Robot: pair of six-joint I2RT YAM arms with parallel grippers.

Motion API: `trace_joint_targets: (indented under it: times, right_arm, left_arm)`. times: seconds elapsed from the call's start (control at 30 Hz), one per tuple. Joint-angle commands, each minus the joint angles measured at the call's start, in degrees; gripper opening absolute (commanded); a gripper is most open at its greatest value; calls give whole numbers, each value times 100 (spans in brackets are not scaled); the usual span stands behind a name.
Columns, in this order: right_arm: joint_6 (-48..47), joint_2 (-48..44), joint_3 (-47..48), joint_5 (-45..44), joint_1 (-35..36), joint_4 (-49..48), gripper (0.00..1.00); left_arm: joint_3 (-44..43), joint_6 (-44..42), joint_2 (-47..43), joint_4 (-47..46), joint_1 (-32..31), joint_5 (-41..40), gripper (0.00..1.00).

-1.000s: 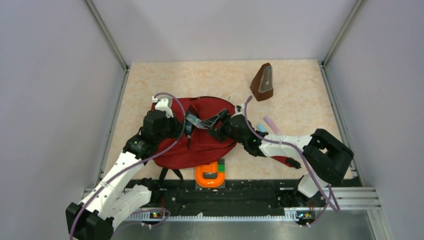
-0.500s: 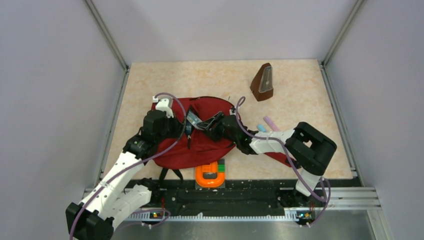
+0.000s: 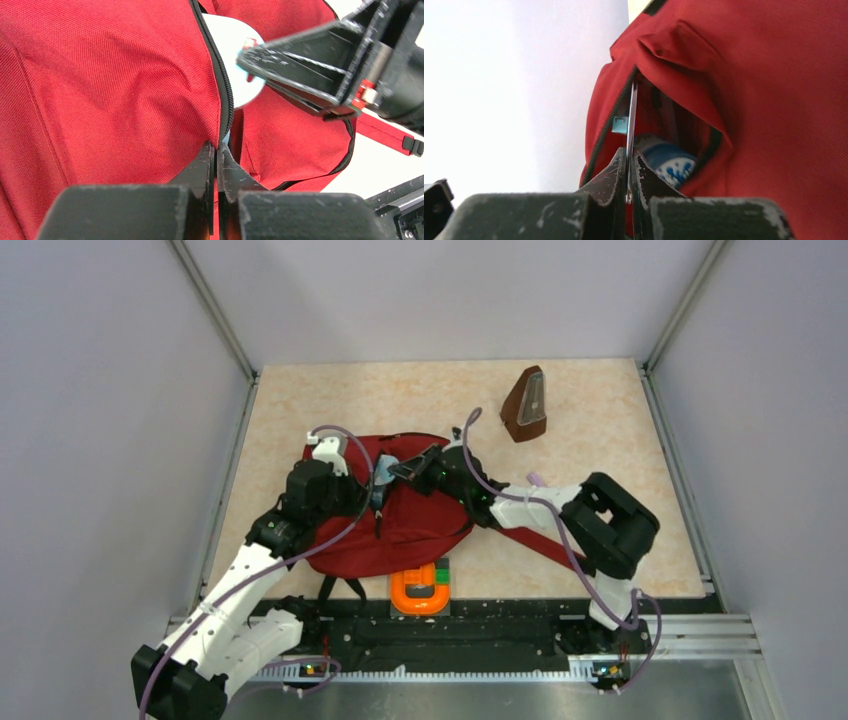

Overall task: Pack the student bag
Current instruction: Place the stationery in the student bag.

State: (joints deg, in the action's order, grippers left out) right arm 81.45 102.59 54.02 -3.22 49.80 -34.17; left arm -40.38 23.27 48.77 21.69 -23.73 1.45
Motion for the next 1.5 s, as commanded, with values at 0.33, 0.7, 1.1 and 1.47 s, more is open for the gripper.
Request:
trace_joint_targets:
  times: [0.33,0.7,1.1,1.47]
  right_arm:
    - [-2359,1658,2172,1505,-27,762,0]
    - [-3629,1622,2325,502,65,1545,23]
    - [-4698,329,1932,-79,70,2193,76]
    - [-5858,-1519,868,-566,-255,3723,78]
  left_arm:
    - [-520,-207,200,-138,-5,407,0]
    - [-521,-35,330,-5,-9,-52,0]
    - [-299,55,151,136,-9,-282,0]
    - [-964,-468,539,1042,-1,-413,0]
